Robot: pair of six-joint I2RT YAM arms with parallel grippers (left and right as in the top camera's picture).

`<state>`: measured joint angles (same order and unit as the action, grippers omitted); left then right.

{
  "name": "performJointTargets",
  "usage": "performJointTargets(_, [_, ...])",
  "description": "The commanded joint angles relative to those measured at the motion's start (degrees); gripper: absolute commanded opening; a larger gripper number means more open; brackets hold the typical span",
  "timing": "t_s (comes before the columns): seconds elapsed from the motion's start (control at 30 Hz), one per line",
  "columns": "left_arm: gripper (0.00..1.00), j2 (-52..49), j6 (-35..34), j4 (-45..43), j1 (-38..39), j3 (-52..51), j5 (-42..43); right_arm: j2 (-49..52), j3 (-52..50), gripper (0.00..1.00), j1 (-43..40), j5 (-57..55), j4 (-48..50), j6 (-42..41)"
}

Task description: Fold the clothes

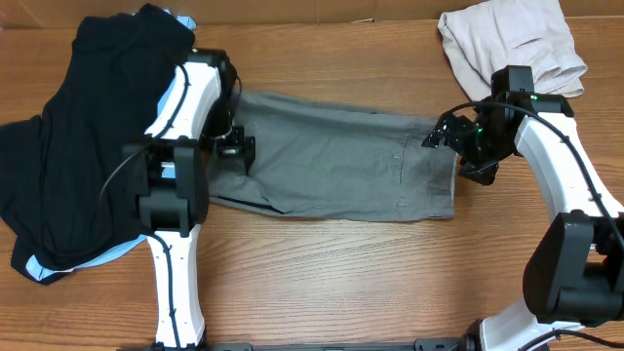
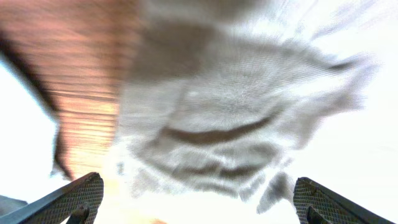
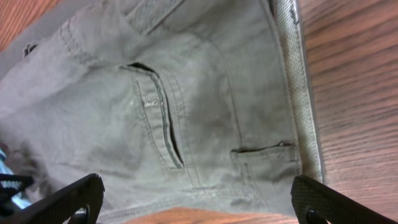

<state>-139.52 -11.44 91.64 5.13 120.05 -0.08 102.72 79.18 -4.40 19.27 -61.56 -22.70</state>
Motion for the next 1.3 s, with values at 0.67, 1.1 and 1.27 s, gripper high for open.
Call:
performJointTargets(0.67, [1.0,14.23,11.63,-2.47,-0.72,16.5,6.51,-0.68,7.04,1.0,-9.11,-1.6,-14.53,14.23])
performJointTargets(1.1, [0.93,13.62,17.35,-21.29,-1.75,-5.53,12.02,-0.48,0.0,0.96,-9.81,0.37,-4.52,19.19])
performJointTargets(1.27, [0.77,13.62,17.18,-26.25,-1.75,-12.02,12.22,-0.48,-4.22,0.91,-9.81,1.6,0.55,18.03])
